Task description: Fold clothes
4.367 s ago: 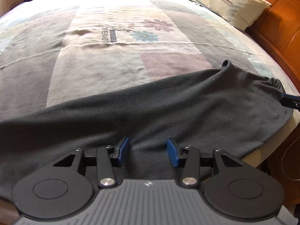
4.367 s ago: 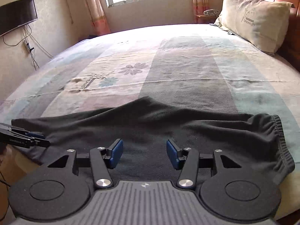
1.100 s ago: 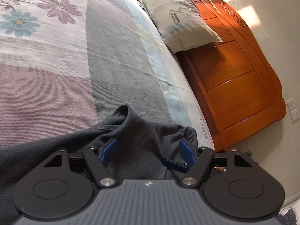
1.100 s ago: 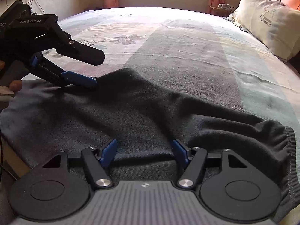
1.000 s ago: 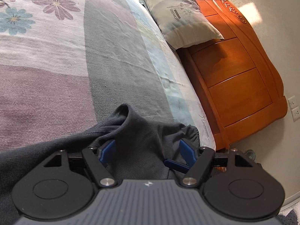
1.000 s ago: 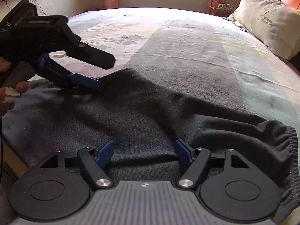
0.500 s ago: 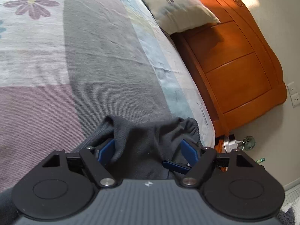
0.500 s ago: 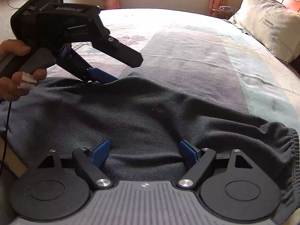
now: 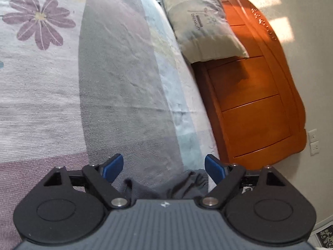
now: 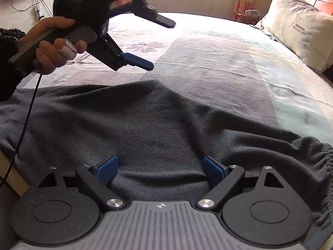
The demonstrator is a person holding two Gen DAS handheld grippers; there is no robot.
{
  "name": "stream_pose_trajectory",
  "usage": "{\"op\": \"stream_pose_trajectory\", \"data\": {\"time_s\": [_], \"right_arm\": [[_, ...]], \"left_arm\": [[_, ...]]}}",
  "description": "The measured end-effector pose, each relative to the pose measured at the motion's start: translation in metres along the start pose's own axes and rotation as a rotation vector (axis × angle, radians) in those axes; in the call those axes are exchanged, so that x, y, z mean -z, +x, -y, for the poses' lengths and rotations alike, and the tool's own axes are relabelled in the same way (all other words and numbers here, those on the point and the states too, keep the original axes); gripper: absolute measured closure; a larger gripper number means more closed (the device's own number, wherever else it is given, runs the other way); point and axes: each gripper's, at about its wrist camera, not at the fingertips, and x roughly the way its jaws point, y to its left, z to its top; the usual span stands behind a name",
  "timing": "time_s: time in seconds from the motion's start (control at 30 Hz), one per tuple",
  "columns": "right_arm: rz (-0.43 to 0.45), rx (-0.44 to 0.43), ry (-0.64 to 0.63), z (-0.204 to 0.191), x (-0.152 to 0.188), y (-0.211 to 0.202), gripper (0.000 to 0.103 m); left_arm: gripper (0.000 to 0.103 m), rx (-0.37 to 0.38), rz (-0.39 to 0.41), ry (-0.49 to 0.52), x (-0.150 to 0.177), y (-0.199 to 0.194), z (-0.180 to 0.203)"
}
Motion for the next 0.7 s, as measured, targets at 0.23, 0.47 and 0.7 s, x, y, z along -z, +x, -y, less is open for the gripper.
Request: {"op": "stream_pose_trajectory", "data": {"time_s": [0.23, 0.47, 0.7], "right_arm": [[0.004, -0.002, 0.0, -0.001, 0.0, -0.001, 0.01], [-0.008, 0.001, -0.001, -0.001, -0.007, -0.006, 0.01], [0.01, 0.019, 0.0, 0.0, -0.018, -0.014, 0.01]], "left_arm": [[0.03, -0.413, 0.03, 0.503, 0.04, -0.027, 0.043], [0.03, -0.533, -0.082, 0.682, 0.059, -0.025, 0.042], [0.024, -0.646, -0.169, 0.894, 0.076, 0.01, 0.044]]}}
